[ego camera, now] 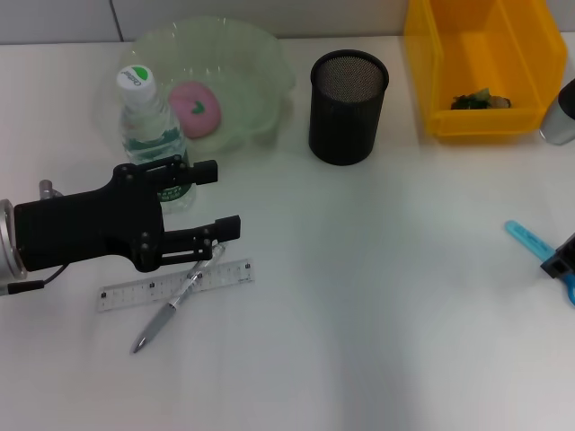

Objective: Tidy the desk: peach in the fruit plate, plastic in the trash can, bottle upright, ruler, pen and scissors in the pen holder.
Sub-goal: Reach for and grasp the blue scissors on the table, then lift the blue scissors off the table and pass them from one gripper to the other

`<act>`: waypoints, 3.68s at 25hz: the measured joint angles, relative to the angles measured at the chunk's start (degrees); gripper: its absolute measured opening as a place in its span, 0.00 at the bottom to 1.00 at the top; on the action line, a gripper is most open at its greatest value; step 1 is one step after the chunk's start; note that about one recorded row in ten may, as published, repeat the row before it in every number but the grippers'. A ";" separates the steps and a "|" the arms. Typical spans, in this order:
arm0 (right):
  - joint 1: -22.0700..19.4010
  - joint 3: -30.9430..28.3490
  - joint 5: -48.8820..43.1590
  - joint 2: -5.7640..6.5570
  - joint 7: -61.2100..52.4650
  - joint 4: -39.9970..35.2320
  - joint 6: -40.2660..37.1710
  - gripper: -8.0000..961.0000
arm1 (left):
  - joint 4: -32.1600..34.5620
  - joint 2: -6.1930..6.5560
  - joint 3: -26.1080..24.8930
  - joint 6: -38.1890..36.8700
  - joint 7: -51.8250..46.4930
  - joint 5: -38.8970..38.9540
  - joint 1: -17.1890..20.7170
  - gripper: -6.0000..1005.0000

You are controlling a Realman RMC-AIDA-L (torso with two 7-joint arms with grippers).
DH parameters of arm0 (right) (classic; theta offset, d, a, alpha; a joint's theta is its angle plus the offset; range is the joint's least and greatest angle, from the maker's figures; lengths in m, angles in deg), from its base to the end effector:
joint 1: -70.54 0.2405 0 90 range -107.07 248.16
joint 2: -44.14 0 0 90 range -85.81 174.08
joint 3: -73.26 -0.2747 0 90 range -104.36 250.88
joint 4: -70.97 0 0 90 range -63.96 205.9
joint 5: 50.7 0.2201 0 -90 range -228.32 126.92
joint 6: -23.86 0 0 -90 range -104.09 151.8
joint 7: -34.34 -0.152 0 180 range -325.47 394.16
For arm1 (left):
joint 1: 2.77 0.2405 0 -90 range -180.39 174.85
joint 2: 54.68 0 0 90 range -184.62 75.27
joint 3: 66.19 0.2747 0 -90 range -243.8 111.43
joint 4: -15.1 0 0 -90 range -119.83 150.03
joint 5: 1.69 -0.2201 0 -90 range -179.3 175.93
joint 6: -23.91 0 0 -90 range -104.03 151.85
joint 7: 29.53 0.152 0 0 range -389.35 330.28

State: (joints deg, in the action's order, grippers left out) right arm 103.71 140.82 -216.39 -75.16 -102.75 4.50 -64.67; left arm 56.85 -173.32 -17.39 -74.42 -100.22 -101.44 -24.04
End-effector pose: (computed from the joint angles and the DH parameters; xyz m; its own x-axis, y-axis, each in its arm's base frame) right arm 0.2911 0.3692 0.0148 0.5568 -0.7583 0.3391 -0.5325 -0.6392 -0.5548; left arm -0.2766 0.3036 -0.0027 0.7651 0.1710 0.6208 0.3132 -0.9412 -0.1268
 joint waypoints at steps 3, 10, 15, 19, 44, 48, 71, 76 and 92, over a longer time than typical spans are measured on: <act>-0.97 -0.46 3.39 -0.01 0.08 -2.41 0.65 0.24 | 0.00 0.00 -0.02 -0.04 0.00 0.00 0.00 0.69; -4.65 -0.55 12.84 0.00 1.51 -8.87 2.72 0.24 | 0.00 0.00 -0.07 -0.27 -0.01 0.35 0.00 0.69; -9.72 -1.22 27.36 -0.01 4.60 -14.87 8.15 0.24 | -0.47 0.00 0.00 -0.38 -0.12 1.93 0.25 0.69; -13.37 -1.36 41.28 -0.05 10.34 -15.09 13.45 0.24 | -0.99 0.00 0.13 -0.43 -0.07 3.23 0.40 0.69; -7.08 -1.79 112.38 -0.06 42.28 37.97 2.25 0.24 | -3.25 0.00 0.11 -0.13 0.08 7.56 0.01 0.69; -4.91 -1.62 118.33 -0.19 34.24 43.48 -0.81 0.24 | -3.25 0.02 0.07 -0.12 0.10 7.56 -0.02 0.69; 4.46 -3.94 132.27 -0.59 12.73 62.16 -15.61 0.24 | -2.40 0.03 0.38 -0.66 -0.56 8.20 -3.04 0.68; 4.46 -3.73 132.30 -0.58 20.12 62.27 -12.46 0.24 | -2.37 -0.19 0.45 0.30 -0.22 12.73 -4.61 0.68; 12.62 -3.04 131.02 -0.59 25.85 67.66 -6.60 0.24 | -1.28 -0.44 7.52 9.97 3.19 24.92 -6.38 0.68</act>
State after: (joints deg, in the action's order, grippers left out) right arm 116.32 137.79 -85.37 -75.74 -76.90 72.16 -71.27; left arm 55.56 -173.77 -9.87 -64.45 -97.03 -76.52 -30.41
